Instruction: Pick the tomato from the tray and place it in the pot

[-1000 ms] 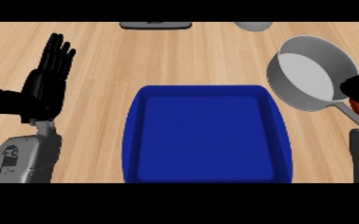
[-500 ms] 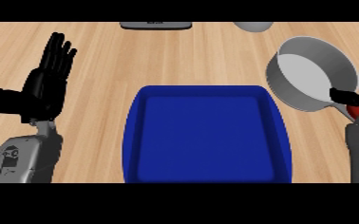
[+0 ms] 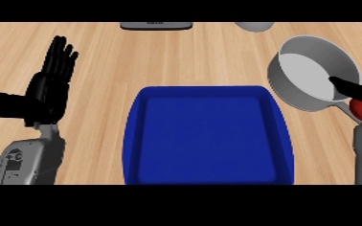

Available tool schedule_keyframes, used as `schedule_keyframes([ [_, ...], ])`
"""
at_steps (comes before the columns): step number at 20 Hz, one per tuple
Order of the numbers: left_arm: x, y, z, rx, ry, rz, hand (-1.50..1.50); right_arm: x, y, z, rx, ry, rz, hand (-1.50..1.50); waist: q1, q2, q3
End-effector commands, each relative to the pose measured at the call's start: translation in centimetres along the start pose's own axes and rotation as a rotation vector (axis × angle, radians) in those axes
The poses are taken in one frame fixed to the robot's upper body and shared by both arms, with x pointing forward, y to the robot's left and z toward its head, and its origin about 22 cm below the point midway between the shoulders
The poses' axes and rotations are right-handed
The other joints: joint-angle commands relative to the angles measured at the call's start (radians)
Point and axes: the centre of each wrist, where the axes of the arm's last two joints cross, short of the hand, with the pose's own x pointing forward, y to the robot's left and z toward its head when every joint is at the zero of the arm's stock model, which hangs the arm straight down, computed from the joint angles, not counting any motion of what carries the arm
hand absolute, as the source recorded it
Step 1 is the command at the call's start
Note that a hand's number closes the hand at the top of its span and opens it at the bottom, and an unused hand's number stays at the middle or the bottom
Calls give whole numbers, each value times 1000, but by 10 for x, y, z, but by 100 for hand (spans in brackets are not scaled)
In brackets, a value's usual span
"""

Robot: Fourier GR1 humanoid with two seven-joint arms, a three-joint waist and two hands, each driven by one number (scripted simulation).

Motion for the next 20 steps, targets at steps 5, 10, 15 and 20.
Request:
schedule_keyframes([
  [5, 1, -12, -2, 15, -2, -1, 0, -19, -41, 10, -167, 36, -251, -150, -9, -1, 1],
  [10, -8, -1, 6, 8, -9, -4, 0, -37, -80, 3, -230, 3, -327, -150, -3, 0, 1],
  [15, 5, -11, 6, 18, -3, -13, 0, -107, -127, 13, -260, -1, -327, -150, -7, -1, 2],
  [20, -8, -6, 9, -3, 6, 2, 0, -120, -166, 38, -295, -15, -332, -150, -7, 0, 1],
])
